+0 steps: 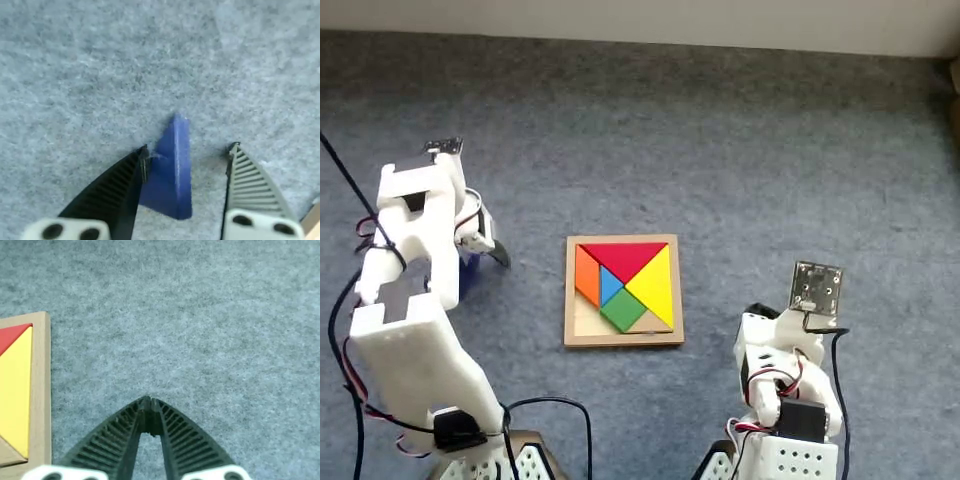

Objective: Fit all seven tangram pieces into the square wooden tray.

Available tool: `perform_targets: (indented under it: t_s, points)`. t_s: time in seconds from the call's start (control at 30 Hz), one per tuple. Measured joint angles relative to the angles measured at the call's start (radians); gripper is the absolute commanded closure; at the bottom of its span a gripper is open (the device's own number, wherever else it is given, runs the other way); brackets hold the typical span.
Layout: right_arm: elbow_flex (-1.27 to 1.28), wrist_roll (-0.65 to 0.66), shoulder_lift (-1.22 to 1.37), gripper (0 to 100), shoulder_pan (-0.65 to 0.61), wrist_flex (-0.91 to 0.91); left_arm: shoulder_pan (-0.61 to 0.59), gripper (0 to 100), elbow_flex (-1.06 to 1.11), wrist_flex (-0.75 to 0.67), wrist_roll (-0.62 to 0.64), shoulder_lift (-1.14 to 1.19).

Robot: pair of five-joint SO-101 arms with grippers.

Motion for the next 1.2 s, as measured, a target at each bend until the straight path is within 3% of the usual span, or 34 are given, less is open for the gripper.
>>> perform_targets:
  t_s: [0.17,0.73,0.97,1.2]
  points:
    - [0.0,0.0,0.0,99.4,0.0,0.0,-0.003,84,0.0,0.002,-0.018,0.0]
    - [0.0,0.0,0.0,99.4,0.0,0.0,-0.002,84,0.003,0.011,-0.048,-0.028]
    - [0.0,0.0,0.0,99.4,0.0,0.0,0.068,84,0.161,0.014,-0.084,-0.275]
    - [0.0,0.0,0.0,99.4,0.0,0.0,0.087,77,0.305,-0.106,-0.19,-0.353]
